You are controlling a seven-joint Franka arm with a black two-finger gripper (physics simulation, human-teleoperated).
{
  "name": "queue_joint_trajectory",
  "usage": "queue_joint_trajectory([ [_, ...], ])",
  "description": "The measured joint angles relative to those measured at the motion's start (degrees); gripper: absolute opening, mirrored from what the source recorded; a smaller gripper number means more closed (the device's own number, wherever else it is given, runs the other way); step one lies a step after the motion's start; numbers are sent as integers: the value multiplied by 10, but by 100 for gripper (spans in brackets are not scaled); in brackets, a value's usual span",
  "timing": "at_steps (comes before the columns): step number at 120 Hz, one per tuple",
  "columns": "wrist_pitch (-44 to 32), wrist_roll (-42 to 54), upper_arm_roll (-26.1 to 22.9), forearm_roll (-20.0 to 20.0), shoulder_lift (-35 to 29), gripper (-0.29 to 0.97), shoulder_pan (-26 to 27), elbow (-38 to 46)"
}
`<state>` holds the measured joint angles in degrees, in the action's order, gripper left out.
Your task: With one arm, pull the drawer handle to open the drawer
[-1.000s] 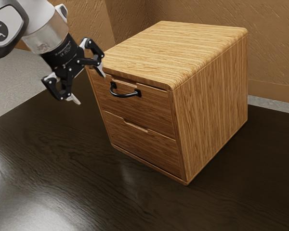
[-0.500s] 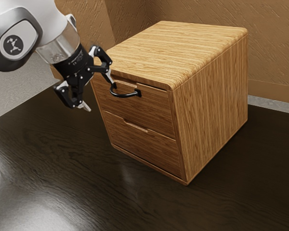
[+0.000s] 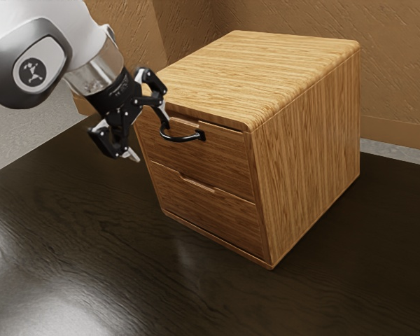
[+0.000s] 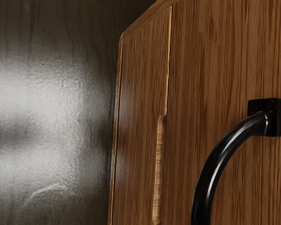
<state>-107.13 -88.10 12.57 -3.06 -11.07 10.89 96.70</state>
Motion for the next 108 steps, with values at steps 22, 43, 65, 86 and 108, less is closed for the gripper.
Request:
queue_joint_trajectory([
  [22,-5,-6,0,0,0,68,0,8],
  [43,-7,-11,2,0,-1,68,-1,15],
  [65,-8,-14,4,0,-1,68,-3,16],
  [86,-12,-17,4,0,4,68,-1,16],
  [108,-16,-18,4,1,14,68,-1,14],
])
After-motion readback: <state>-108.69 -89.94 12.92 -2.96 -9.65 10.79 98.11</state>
